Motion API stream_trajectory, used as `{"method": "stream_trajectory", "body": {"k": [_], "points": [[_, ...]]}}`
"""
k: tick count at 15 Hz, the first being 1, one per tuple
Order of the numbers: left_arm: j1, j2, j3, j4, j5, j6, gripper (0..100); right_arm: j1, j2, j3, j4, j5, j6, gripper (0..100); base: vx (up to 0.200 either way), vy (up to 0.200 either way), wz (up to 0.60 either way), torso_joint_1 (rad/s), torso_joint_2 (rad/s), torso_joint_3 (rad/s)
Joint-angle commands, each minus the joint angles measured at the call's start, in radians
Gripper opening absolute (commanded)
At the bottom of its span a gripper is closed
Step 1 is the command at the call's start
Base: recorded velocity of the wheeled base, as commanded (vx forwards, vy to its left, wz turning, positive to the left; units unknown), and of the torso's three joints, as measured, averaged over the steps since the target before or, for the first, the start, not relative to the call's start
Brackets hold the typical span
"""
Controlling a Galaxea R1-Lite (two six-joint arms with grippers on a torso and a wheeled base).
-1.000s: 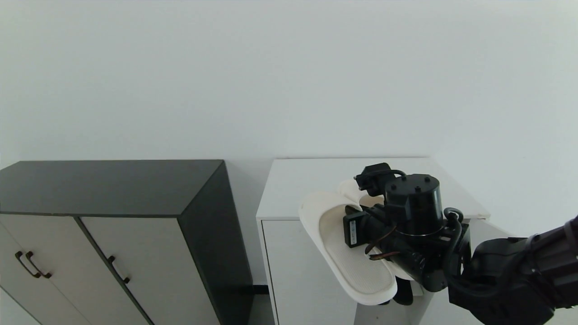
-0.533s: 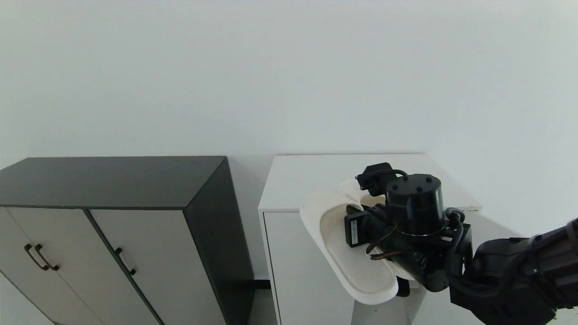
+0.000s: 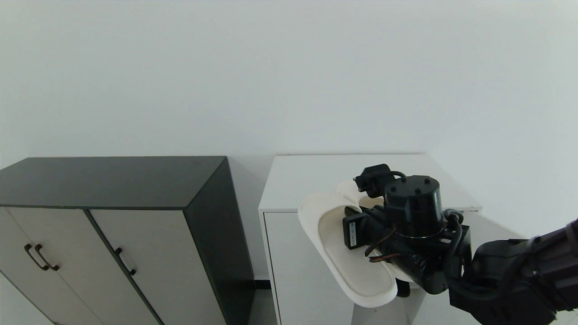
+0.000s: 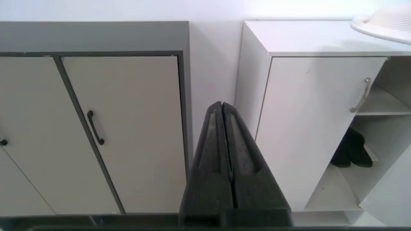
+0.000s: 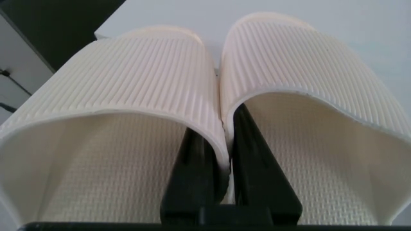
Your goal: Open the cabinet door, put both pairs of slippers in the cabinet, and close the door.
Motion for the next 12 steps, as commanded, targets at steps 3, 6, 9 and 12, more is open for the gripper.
{"method": "stream_trajectory", "body": {"k": [3, 6, 9, 12], "points": [[-0.001, 0.001, 0.000, 0.000, 0.000, 0.000, 0, 0.001, 0.001, 0.009, -0.018, 0.000, -0.001, 0, 0.000, -0.200, 0.00, 0.006, 0.01, 0.004], [0.000, 0.001, 0.000, 0.000, 0.000, 0.001, 0, 0.001, 0.001, 0.014, -0.020, 0.000, -0.001, 0, 0.000, -0.200, 0.00, 0.004, 0.00, 0.002], [-0.001, 0.001, 0.000, 0.000, 0.000, 0.000, 0, 0.001, 0.002, 0.018, -0.020, -0.002, -0.001, 0, 0.000, -0.200, 0.00, 0.001, 0.00, 0.001], [0.000, 0.000, 0.000, 0.000, 0.000, 0.001, 0, 0.011, 0.001, 0.020, -0.020, -0.002, -0.001, 0, 0.000, -0.200, 0.00, 0.002, 0.01, 0.004]]}}
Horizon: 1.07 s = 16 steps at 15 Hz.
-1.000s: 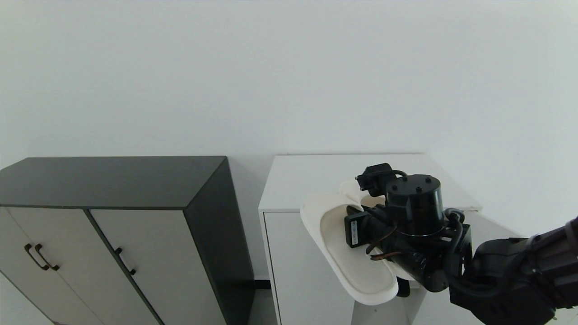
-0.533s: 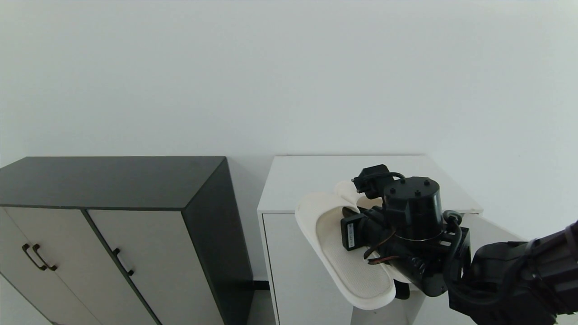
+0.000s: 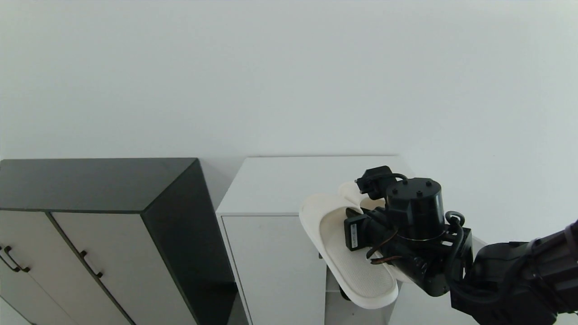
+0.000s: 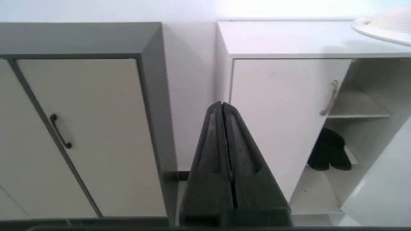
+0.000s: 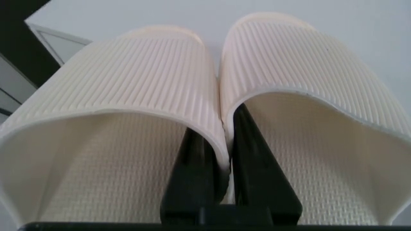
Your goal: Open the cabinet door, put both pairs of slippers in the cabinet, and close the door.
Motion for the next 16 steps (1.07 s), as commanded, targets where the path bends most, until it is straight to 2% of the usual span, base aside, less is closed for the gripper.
{"method": "stream_trajectory", "body": {"k": [1, 5, 11, 16], "points": [[0.001, 0.001, 0.000, 0.000, 0.001, 0.001, 0, 0.004, 0.001, 0.000, 0.000, 0.000, 0.000, 0, 0.000, -0.200, 0.00, 0.002, 0.01, 0.002], [0.001, 0.001, 0.000, 0.000, 0.001, -0.001, 0, 0.005, -0.005, 0.017, -0.006, -0.001, 0.000, 0, 0.000, -0.200, 0.00, 0.000, 0.00, 0.001], [0.001, 0.001, 0.000, 0.000, -0.001, 0.007, 0, 0.034, -0.048, 0.097, -0.038, -0.030, 0.001, 0, 0.000, 0.000, 0.00, 0.000, 0.00, 0.000], [0.001, 0.000, 0.000, 0.000, 0.001, 0.007, 0, 0.036, -0.034, 0.102, -0.064, -0.047, -0.002, 0, 0.000, 0.000, 0.00, 0.000, 0.00, 0.000]]}}
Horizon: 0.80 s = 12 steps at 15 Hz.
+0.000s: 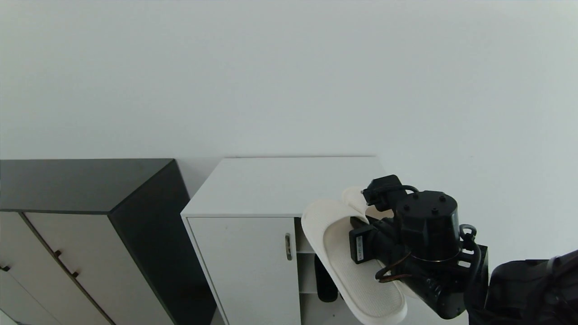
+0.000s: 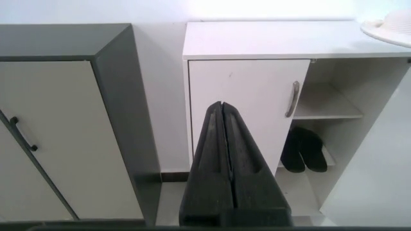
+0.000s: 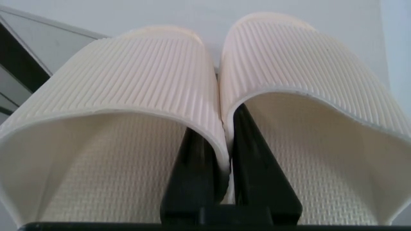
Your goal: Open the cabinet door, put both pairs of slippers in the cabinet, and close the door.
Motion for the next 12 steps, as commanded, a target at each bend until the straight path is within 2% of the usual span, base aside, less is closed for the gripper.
{"method": "stream_trajectory", "body": {"k": [1, 8, 12], "points": [[0.000, 0.000, 0.000, 0.000, 0.001, -0.002, 0, 0.001, 0.006, 0.007, -0.003, -0.001, -0.008, 0, 0.000, 0.000, 0.00, 0.000, 0.00, 0.000], [0.000, 0.000, 0.000, 0.000, 0.001, -0.002, 0, 0.006, 0.002, 0.025, -0.017, -0.001, -0.019, 0, 0.000, 0.000, 0.00, 0.000, 0.00, 0.000], [0.000, 0.000, 0.000, 0.000, 0.001, -0.003, 0, 0.041, -0.029, 0.076, -0.019, -0.001, -0.020, 0, 0.000, 0.000, 0.00, -0.139, 0.31, 0.176]]}}
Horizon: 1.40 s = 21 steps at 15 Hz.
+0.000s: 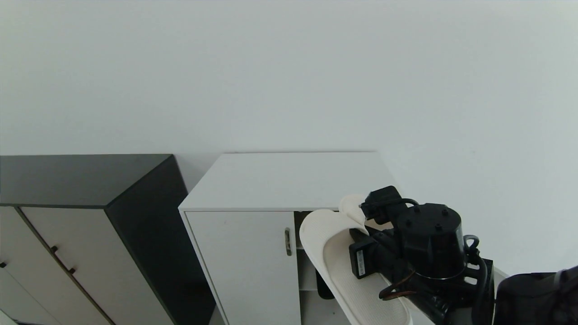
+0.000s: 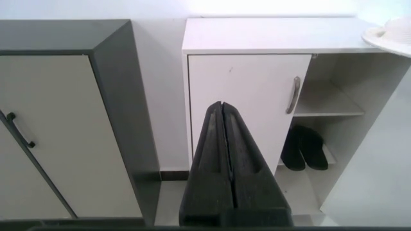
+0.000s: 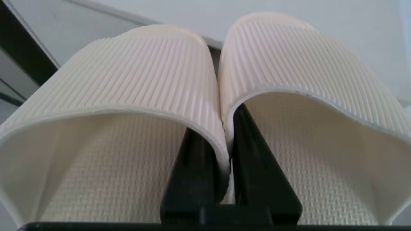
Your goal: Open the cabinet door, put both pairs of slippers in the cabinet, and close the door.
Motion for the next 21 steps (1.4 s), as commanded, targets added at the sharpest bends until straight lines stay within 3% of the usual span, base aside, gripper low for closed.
{"method": "stream_trajectory", "body": {"k": [1, 10, 21], "points": [[0.000, 0.000, 0.000, 0.000, 0.001, 0.000, 0, 0.008, -0.017, 0.025, -0.006, 0.000, 0.001, 0, 0.000, 0.000, 0.00, -0.207, 0.51, 0.286], [0.000, 0.000, 0.000, 0.000, 0.001, 0.000, 0, 0.039, -0.021, 0.082, -0.057, -0.012, 0.001, 0, 0.000, 0.000, 0.00, -0.223, 0.54, 0.314], [-0.002, 0.000, 0.000, 0.000, 0.001, 0.000, 0, 0.000, 0.047, 0.074, -0.106, -0.012, 0.001, 0, 0.000, 0.000, 0.00, -0.165, 0.49, 0.322]]}}
